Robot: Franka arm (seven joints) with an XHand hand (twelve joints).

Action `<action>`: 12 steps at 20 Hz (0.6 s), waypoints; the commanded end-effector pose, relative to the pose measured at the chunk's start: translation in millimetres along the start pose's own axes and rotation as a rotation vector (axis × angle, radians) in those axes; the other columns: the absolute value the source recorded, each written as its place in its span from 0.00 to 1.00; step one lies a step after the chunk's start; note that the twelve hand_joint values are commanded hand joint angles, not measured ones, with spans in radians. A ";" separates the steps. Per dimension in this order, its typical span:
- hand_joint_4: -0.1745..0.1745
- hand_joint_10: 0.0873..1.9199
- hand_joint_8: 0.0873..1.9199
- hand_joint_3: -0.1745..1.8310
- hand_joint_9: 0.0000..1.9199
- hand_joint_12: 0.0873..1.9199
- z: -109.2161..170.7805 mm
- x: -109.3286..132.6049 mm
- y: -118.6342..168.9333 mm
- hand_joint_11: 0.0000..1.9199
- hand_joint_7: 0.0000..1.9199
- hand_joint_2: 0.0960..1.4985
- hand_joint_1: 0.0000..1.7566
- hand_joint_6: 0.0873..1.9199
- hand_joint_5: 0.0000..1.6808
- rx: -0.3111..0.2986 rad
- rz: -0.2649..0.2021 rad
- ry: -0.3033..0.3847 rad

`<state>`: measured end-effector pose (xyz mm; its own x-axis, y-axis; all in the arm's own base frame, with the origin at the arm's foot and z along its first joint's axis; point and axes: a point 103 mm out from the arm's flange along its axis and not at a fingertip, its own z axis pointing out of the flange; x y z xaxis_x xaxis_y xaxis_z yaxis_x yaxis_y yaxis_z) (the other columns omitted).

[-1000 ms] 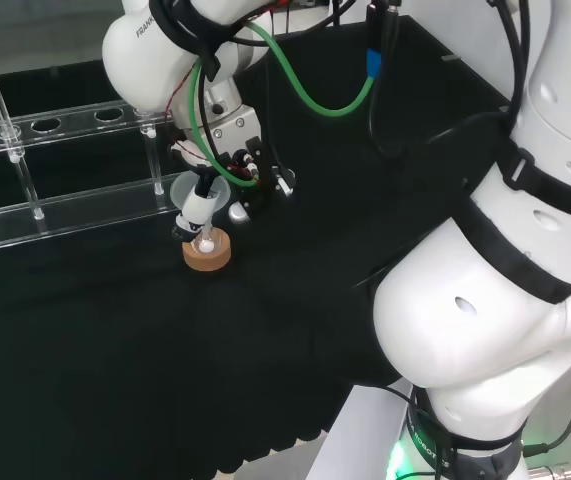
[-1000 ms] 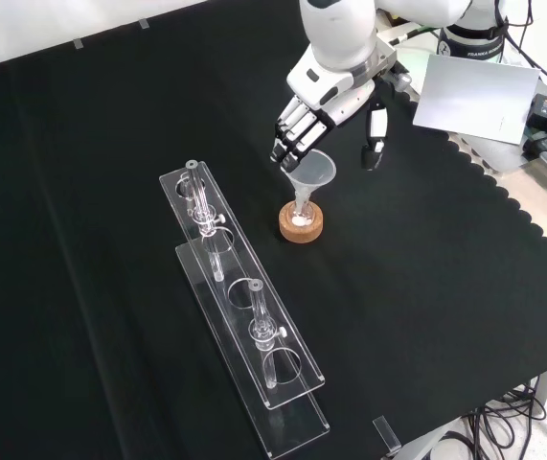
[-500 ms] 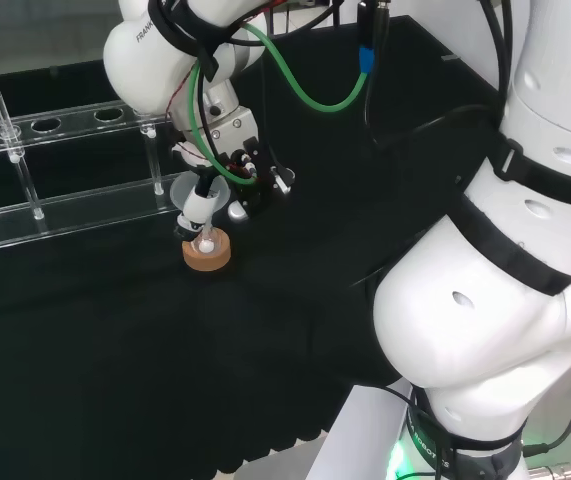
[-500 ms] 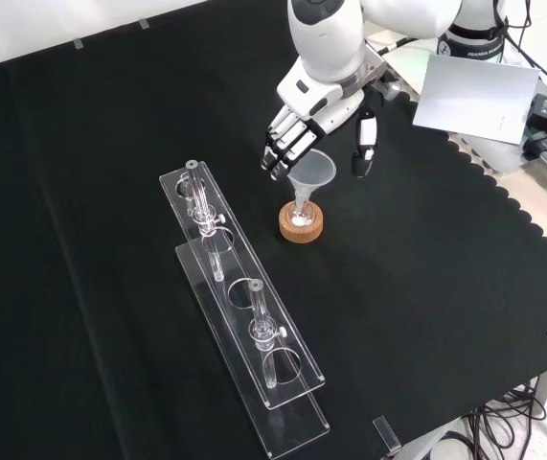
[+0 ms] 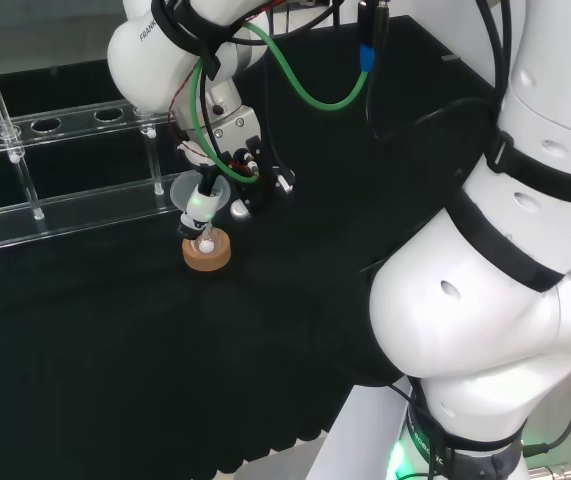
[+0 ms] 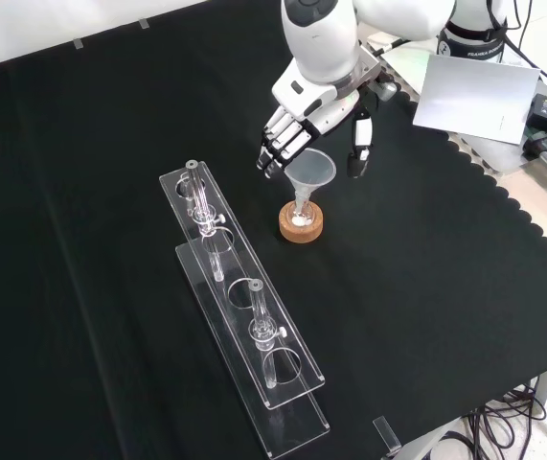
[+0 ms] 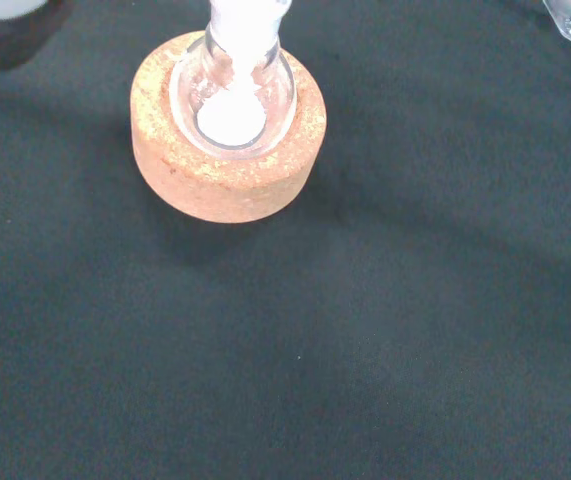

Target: Remove the funnel from the round-bottom flask.

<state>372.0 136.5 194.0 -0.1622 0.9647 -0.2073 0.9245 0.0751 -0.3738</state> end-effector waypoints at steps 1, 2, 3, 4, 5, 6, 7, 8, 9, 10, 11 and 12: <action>0.40 0.42 0.09 0.18 0.05 0.75 6.4 4.2 6.7 0.20 0.00 0.41 0.38 0.00 0.02 -0.008 -0.022 -0.024; 0.39 0.42 0.10 0.18 0.06 0.75 6.9 4.7 7.1 0.20 0.00 0.41 0.38 0.00 0.02 -0.010 -0.023 -0.027; 0.39 0.42 0.10 0.18 0.06 0.75 7.2 5.3 7.6 0.20 0.00 0.41 0.38 0.00 0.02 -0.011 -0.024 -0.029; 0.39 0.42 0.11 0.18 0.06 0.75 7.2 5.1 7.4 0.20 0.00 0.42 0.38 0.00 0.02 -0.013 -0.025 -0.029; 0.39 0.42 0.11 0.18 0.06 0.75 7.3 5.1 7.5 0.20 0.00 0.42 0.38 0.00 0.02 -0.013 -0.025 -0.029; 0.39 0.42 0.11 0.18 0.06 0.75 7.4 5.3 7.7 0.20 0.00 0.42 0.38 0.00 0.02 -0.011 -0.025 -0.029; 0.39 0.42 0.12 0.18 0.07 0.75 7.5 5.5 8.0 0.20 0.00 0.42 0.39 0.00 0.02 -0.012 -0.025 -0.029; 0.39 0.42 0.12 0.19 0.07 0.75 7.5 5.8 8.3 0.20 0.00 0.42 0.39 0.00 0.03 -0.010 -0.024 -0.031; 0.39 0.42 0.13 0.19 0.07 0.75 7.5 6.0 8.8 0.20 0.00 0.43 0.40 0.00 0.03 -0.009 -0.024 -0.033; 0.39 0.42 0.13 0.19 0.07 0.75 7.5 6.3 9.9 0.20 0.00 0.43 0.40 0.00 0.03 -0.007 -0.024 -0.037; 0.39 0.42 0.14 0.19 0.08 0.75 7.8 6.9 11.6 0.20 0.00 0.43 0.41 0.00 0.03 -0.005 -0.022 -0.040; 0.39 0.41 0.14 0.19 0.08 0.75 8.3 7.2 12.3 0.21 0.00 0.44 0.42 0.00 0.03 -0.010 -0.020 -0.040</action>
<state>376.0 141.2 183.5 -0.1956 0.9543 -0.2261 0.9228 0.1010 -0.3719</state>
